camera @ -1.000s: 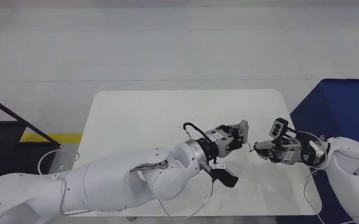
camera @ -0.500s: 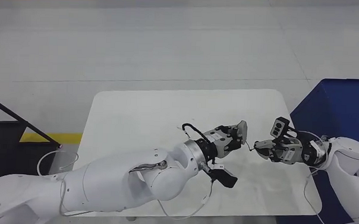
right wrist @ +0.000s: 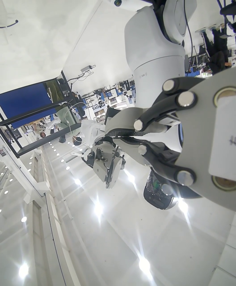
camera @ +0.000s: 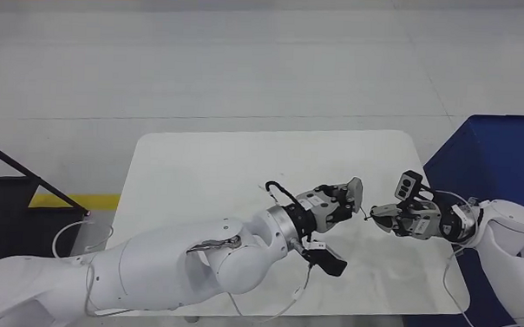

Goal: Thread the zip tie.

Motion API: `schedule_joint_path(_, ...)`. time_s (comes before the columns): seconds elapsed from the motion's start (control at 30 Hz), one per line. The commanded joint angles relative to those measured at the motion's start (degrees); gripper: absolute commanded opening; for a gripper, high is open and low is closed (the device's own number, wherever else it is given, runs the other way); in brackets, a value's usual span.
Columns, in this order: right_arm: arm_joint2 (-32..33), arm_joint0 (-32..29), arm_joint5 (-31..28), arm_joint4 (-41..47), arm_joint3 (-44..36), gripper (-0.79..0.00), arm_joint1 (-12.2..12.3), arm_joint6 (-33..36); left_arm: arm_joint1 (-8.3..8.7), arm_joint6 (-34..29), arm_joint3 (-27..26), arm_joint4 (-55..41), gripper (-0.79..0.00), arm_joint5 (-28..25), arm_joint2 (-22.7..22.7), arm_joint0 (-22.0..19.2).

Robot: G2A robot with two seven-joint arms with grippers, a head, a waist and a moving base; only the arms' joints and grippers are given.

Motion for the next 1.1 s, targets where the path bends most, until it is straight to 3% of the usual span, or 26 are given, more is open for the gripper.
schedule_joint_path(0.0, -0.01, 0.07, 0.01, -0.06, 0.10, -0.785, -0.02, 0.08, 0.03, 0.14, 0.09, 0.00, -0.785, -0.33, 0.00, 0.15)
schedule_joint_path(1.07, -0.56, 2.02, -0.23, -1.74, 2.48, -0.785, 0.00, 2.49, -1.84, -1.66, 1.17, 0.00, -0.785, -1.88, 0.00, 0.15)
